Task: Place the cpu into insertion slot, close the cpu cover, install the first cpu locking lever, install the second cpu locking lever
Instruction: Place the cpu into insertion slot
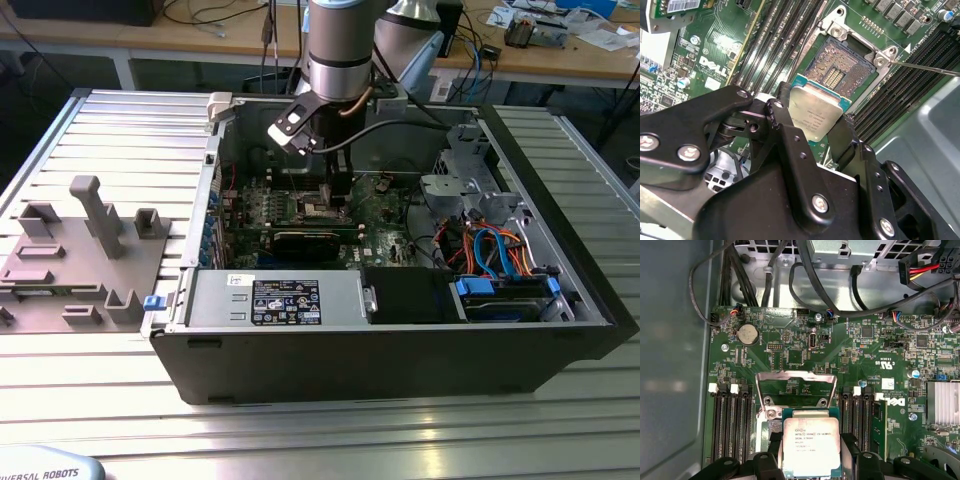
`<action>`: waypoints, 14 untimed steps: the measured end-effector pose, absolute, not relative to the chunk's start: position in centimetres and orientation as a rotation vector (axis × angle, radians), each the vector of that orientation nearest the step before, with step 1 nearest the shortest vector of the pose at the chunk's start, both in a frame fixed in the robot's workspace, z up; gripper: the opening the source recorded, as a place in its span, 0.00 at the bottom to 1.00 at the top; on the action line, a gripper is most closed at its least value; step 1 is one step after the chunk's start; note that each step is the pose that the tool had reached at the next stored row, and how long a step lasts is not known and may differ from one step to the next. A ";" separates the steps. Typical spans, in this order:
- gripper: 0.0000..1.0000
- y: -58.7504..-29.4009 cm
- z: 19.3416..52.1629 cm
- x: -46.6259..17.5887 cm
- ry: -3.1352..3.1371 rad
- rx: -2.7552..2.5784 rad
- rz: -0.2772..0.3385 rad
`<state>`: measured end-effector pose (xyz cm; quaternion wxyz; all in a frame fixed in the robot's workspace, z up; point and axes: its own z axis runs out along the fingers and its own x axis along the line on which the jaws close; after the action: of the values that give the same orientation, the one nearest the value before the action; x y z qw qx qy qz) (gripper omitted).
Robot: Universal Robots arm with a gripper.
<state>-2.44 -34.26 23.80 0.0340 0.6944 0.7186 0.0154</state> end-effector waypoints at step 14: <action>0.54 -34.3 22.9 -2.4 2.210 2.136 0.048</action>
<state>-2.44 -34.26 22.89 0.0341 0.6945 0.7186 0.0155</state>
